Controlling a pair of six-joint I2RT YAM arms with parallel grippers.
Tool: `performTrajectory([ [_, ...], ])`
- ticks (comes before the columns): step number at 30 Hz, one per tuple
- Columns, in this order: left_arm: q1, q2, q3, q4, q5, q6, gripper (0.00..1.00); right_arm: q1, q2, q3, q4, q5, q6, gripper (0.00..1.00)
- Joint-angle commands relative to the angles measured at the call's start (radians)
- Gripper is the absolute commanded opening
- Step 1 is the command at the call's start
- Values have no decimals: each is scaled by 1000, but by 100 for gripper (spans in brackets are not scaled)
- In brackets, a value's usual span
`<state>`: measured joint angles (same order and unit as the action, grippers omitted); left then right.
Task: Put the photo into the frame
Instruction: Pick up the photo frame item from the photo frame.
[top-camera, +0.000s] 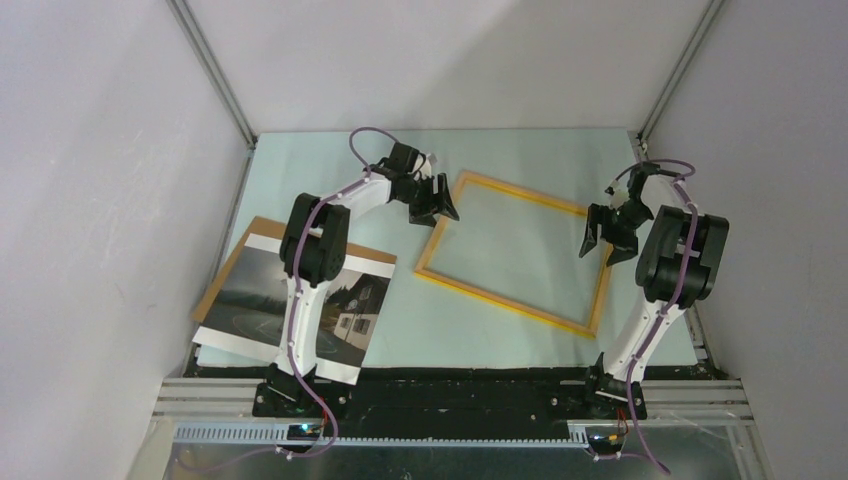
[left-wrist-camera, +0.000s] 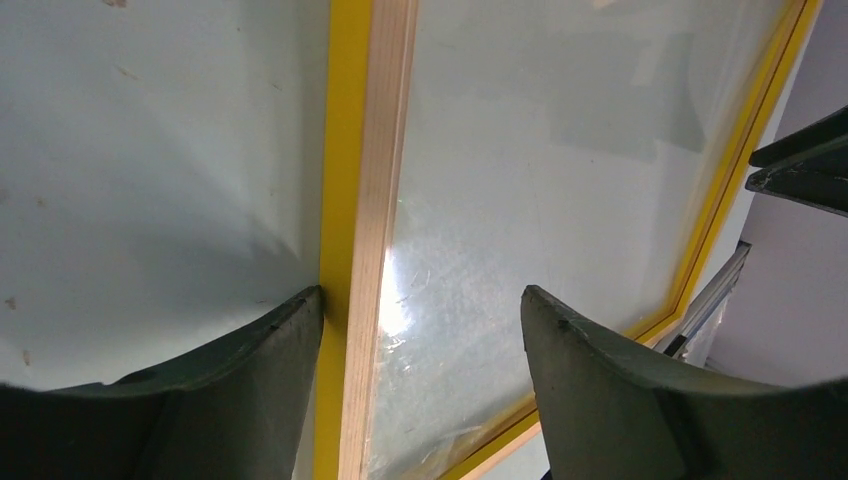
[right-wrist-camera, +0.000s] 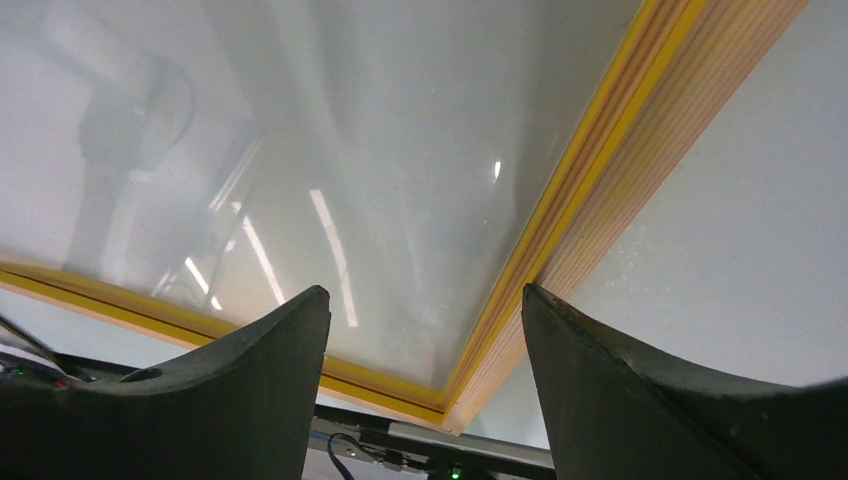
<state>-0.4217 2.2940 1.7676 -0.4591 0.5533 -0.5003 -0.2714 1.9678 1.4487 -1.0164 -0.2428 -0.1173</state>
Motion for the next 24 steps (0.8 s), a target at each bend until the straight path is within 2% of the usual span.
performTrajectory([
  [1, -36, -34, -36, 43, 74, -47, 73, -28, 78, 19, 22, 22, -2, 75],
  [10, -54, -75, -141, 131, 108, -126, 63, -27, 138, 107, 11, 54, -29, 75],
  [24, -84, -142, -240, 228, 74, -233, 62, 32, 173, 133, 44, 120, 21, 75],
])
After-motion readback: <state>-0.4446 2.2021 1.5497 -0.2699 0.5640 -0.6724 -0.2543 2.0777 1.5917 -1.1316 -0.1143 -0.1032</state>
